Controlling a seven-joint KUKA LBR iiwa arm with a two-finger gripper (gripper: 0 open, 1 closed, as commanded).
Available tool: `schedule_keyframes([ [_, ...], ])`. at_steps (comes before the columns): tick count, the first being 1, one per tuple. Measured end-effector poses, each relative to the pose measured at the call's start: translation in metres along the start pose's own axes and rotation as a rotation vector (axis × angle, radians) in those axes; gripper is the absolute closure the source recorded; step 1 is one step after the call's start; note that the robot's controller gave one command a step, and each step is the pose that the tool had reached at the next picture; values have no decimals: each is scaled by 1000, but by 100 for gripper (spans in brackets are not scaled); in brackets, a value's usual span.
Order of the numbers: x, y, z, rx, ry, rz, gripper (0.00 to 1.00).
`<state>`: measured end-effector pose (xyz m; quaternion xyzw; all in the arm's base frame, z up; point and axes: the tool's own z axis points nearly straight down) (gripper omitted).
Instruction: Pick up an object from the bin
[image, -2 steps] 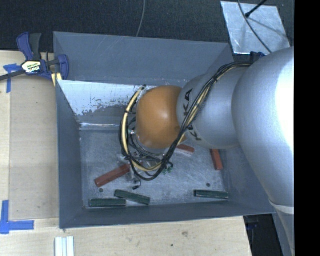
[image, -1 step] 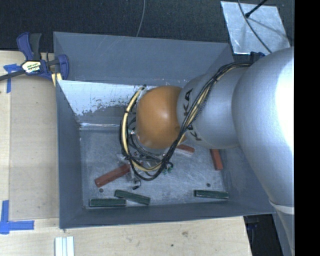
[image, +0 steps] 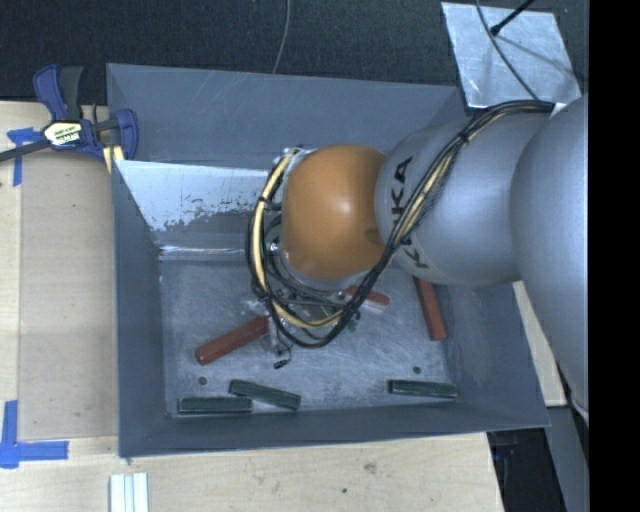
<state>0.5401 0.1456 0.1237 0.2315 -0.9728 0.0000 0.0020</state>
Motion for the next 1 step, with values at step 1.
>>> schedule_keyframes([
  [1,35,21,-137,1,-7,50,100],
])
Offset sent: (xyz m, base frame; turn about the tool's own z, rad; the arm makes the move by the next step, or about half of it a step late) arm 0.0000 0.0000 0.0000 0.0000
